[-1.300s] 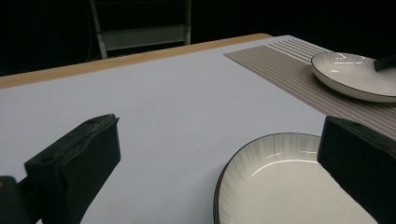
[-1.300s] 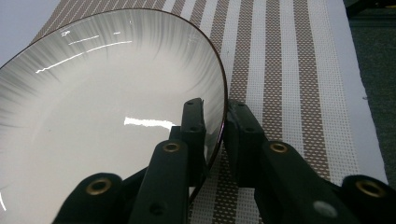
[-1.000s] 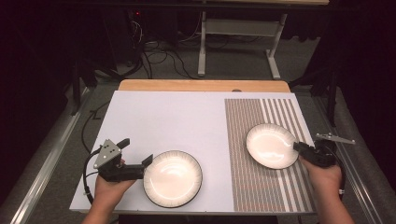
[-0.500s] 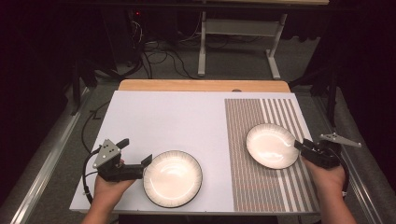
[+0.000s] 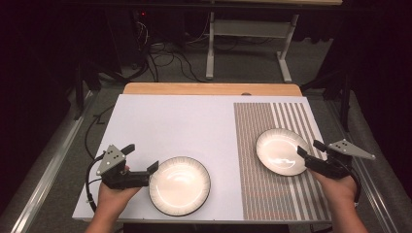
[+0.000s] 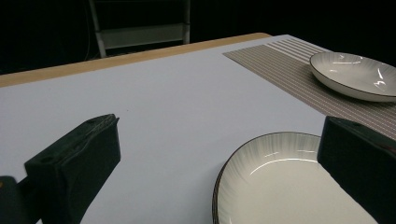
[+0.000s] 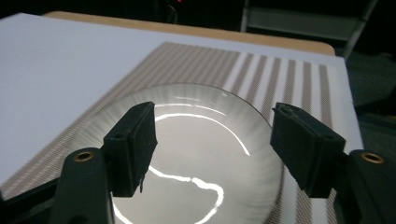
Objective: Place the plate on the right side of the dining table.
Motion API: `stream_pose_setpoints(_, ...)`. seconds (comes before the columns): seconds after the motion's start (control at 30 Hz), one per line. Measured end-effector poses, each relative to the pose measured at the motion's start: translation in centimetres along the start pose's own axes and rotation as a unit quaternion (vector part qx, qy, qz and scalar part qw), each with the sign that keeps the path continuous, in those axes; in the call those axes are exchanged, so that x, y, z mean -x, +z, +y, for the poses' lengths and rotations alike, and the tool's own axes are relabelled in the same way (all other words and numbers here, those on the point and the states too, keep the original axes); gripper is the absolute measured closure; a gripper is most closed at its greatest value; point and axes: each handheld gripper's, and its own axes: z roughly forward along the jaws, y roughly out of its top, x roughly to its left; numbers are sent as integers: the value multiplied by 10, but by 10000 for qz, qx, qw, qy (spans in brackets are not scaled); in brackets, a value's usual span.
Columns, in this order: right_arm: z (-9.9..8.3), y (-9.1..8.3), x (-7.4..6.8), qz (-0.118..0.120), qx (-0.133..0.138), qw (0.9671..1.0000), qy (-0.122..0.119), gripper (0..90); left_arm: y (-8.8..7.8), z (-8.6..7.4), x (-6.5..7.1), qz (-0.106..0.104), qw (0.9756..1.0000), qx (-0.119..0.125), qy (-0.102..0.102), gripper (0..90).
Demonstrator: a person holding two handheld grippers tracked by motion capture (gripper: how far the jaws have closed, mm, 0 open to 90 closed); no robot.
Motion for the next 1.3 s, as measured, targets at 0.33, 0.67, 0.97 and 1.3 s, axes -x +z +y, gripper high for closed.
stream_pose_setpoints(0.33,18,-14,-51,647,443,9959,-441,164,-1,1,2,3,10000,9,21,0)
stream_pose_setpoints(0.67,24,-21,-100,1069,645,9895,-723,85,-2,3,6,-24,10000,66,70,0)
stream_pose_setpoints(0.97,18,-13,-129,1234,711,9860,-866,17,-3,3,10,-30,9999,95,113,0)
stream_pose_setpoints(1.3,12,-14,-127,1192,783,9867,-785,7,-8,7,15,-24,9997,227,109,0)
